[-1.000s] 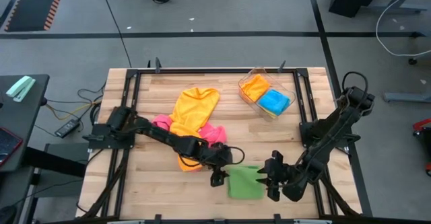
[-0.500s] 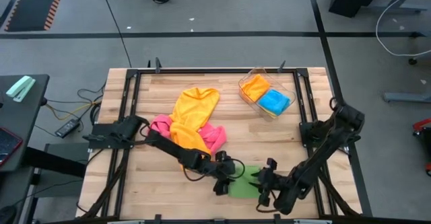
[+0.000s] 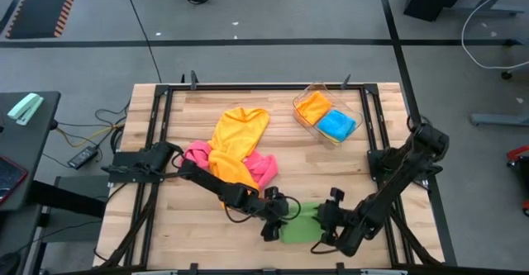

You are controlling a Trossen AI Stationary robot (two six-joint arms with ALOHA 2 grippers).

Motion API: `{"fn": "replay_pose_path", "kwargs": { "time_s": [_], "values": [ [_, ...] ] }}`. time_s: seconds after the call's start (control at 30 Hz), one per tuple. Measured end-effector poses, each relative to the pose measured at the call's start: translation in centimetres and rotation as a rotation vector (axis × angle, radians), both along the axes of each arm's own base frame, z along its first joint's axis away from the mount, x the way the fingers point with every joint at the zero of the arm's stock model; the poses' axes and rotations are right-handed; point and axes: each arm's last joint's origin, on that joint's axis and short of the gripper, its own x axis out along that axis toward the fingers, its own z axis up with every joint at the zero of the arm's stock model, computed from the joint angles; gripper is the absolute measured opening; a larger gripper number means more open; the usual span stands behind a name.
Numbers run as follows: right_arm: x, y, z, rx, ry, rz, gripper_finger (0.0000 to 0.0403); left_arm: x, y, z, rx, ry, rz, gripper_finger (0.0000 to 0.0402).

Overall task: Fold microfiber towels
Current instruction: Fold the green towel

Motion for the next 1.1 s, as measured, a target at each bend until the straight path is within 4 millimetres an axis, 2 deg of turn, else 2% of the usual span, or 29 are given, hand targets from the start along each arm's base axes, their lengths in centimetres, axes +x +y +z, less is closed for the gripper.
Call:
{"fn": "replay_pose_path", "kwargs": {
  "time_s": [0.1, 0.2, 0.33, 0.57, 0.83, 1.1],
  "values": [
    [-0.3, -1.1, 1.1, -0.056, 0.032, 0.017, 0.0144, 0.0, 0.0, 0.0, 0.0, 0.0, 0.0, 0.0172],
    [-0.3, -1.8, 1.0, -0.104, 0.077, 0.004, 0.0139, 0.0, 0.0, 0.0, 0.0, 0.0, 0.0, 0.0173],
    [-0.1, -1.7, 0.4, -0.067, 0.091, -0.02, 0.0134, 0.0, 0.0, 0.0, -0.005, 0.001, 0.004, 0.0176],
    [0.3, -1.2, 2.3, 0.0, -0.04, 0.004, 0.0124, 0.0, 0.0, 0.0, -0.04, 0.006, 0.034, 0.0175],
    [0.7, -0.6, 0.8, -0.019, 0.001, 0.057, 0.0114, 0.0, -0.1, 0.0, -0.042, 0.007, 0.034, 0.0207],
    [0.6, -0.8, -2.7, -0.173, 0.167, 0.11, 0.0114, 0.0, -0.1, 0.0, -0.045, 0.008, 0.038, 0.0233]
  ]
}}
